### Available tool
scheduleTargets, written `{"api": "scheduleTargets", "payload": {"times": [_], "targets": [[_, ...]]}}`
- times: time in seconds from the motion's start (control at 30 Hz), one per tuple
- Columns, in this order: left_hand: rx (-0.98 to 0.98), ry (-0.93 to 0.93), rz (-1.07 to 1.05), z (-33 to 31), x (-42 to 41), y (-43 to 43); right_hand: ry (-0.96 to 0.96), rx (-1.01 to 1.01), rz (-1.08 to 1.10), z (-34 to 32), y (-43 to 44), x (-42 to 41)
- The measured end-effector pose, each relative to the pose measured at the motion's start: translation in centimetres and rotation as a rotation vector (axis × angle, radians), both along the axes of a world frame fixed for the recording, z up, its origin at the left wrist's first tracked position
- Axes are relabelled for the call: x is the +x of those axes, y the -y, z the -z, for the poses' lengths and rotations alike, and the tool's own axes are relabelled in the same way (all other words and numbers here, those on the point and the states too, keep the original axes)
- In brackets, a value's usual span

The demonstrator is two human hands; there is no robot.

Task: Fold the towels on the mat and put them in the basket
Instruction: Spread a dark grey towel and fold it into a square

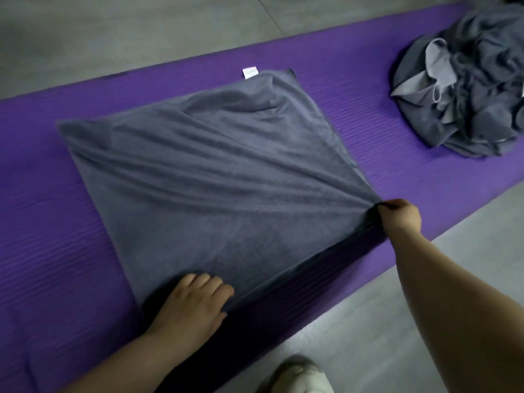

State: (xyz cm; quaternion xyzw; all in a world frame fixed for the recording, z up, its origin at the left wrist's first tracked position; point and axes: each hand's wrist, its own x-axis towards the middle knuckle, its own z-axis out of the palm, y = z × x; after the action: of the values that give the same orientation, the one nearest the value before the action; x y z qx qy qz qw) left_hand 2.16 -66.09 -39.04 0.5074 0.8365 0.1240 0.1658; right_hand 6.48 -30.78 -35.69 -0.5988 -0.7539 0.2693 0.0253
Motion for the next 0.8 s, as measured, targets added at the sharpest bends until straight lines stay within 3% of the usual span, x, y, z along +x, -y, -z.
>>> {"api": "scheduleTargets", "payload": {"times": [0.1,0.13,0.2,0.27,0.37,0.5,0.6,0.7,0.8], "targets": [[-0.001,-0.073,0.066,-0.5,-0.2,0.6,0.114,0.042,-0.047,-0.3,0.4,0.4],[0.006,-0.123,0.101,-0.5,-0.1,0.9,0.168,0.142,-0.114,-0.3,0.8,0.7],[0.005,-0.187,0.178,-0.2,0.1,1.6,0.209,0.422,-0.393,0.1,1.5,1.1],[0.008,-0.236,0.189,0.0,0.1,2.2,0.232,0.489,-0.724,0.8,2.1,1.8],[-0.004,-0.280,0.188,-0.5,0.0,2.8,0.412,0.419,-0.980,0.4,1.9,2.6],[-0.048,-0.293,0.168,-2.4,-1.2,4.2,0.489,0.464,-1.027,-0.5,1.5,2.1],[-0.113,-0.285,0.047,-5.5,-4.4,4.0,0.680,0.407,-1.040,-1.5,1.8,0.4],[-0.280,-0.266,-0.243,-9.4,-7.9,3.4,0.778,0.429,-1.035,-2.3,2.3,-1.5],[-0.344,-0.023,-0.594,-11.3,-10.3,4.1,0.809,0.379,-1.028,-2.4,3.2,-1.7]]}}
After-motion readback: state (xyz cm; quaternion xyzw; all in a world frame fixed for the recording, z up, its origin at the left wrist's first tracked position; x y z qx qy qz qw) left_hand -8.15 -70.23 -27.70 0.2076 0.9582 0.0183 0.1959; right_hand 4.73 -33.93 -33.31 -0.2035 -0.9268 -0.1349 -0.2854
